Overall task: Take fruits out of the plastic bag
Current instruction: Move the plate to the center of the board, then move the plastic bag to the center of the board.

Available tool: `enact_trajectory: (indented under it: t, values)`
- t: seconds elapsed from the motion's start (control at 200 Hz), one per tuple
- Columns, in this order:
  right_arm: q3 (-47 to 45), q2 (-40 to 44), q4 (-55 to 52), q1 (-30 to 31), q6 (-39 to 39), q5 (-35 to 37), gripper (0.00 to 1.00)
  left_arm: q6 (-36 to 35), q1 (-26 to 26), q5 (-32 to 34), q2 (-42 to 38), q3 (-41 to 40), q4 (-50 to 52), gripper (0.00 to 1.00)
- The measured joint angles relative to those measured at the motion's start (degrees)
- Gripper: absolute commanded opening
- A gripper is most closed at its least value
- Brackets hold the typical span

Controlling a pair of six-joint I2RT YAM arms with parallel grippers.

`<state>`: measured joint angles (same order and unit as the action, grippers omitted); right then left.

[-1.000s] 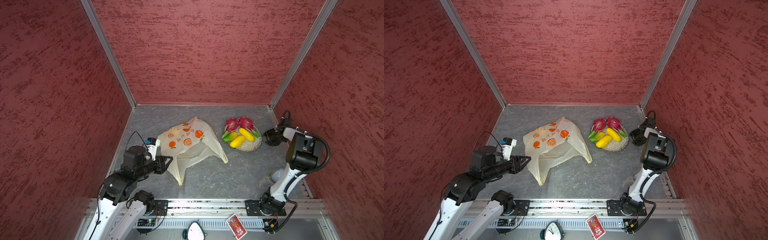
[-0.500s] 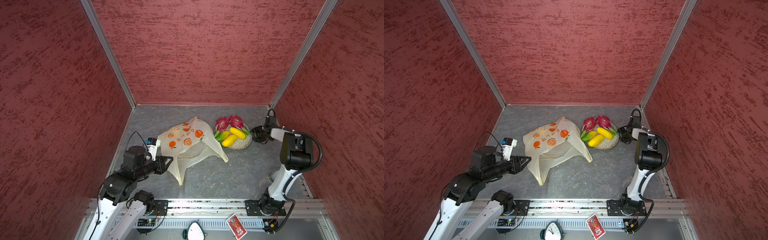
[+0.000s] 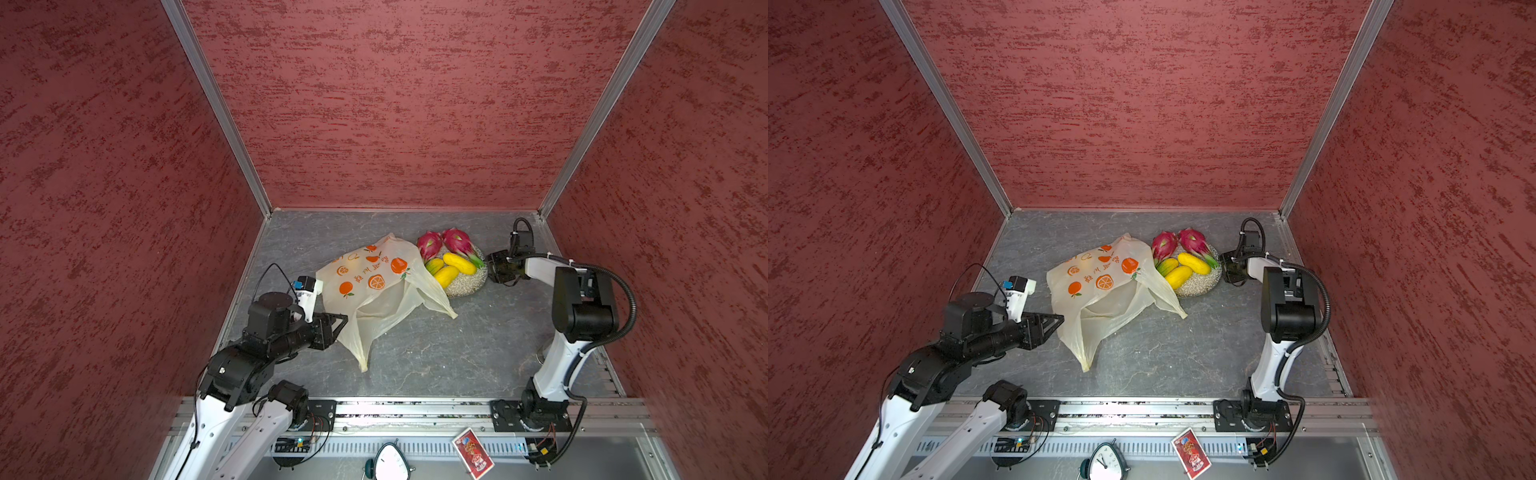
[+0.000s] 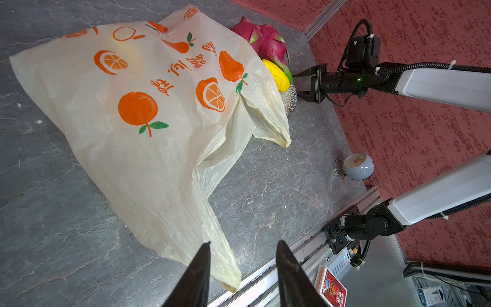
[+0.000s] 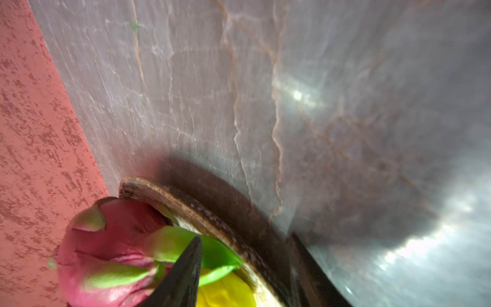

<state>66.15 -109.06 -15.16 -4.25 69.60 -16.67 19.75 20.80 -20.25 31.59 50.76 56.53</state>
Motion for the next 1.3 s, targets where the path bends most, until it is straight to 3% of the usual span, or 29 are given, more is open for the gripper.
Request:
enact_trajectory:
  t: [0.15, 0.316, 0.511, 0.596, 0.696, 0.837, 1.052, 1.298]
  values:
    - [-0.3, 5.3, -6.3, -1.2, -7.2, 3.7, 0.68, 0.3, 0.9, 1.0, 2.2, 0.0, 0.0, 0.51]
    - [-7.6, 19.8, -7.5, -2.8, -17.6, 4.4, 0.65, -0.5, -1.3, -0.8, 9.6, 0.5, 0.0, 0.58]
    - [-21.6, 35.3, -7.2, -0.4, -26.6, -0.7, 0.63, -2.7, -21.1, -12.0, 26.3, 2.8, -0.9, 0.61]
    - [-27.5, 39.2, -7.0, 0.5, -28.5, -3.3, 0.63, -2.2, -26.6, -15.0, 30.3, 2.9, -1.6, 0.64]
    - [-32.3, 42.2, -6.6, 0.6, -29.4, -5.2, 0.63, -0.1, -26.5, -15.5, 32.3, 4.7, -2.2, 0.71]
    - [-36.8, 44.0, -1.9, 0.7, -29.4, -8.1, 0.63, 2.7, -26.6, -13.9, 35.4, 8.1, -6.6, 0.71]
    - [-41.2, 43.9, 2.4, 0.7, -31.2, -9.9, 0.63, 4.3, -28.3, -7.6, 50.9, 13.4, -12.3, 0.70]
    - [-45.6, 47.6, 5.1, 0.7, -32.6, -11.6, 0.63, 6.0, -28.5, -6.0, 67.6, 20.7, -16.5, 0.68]
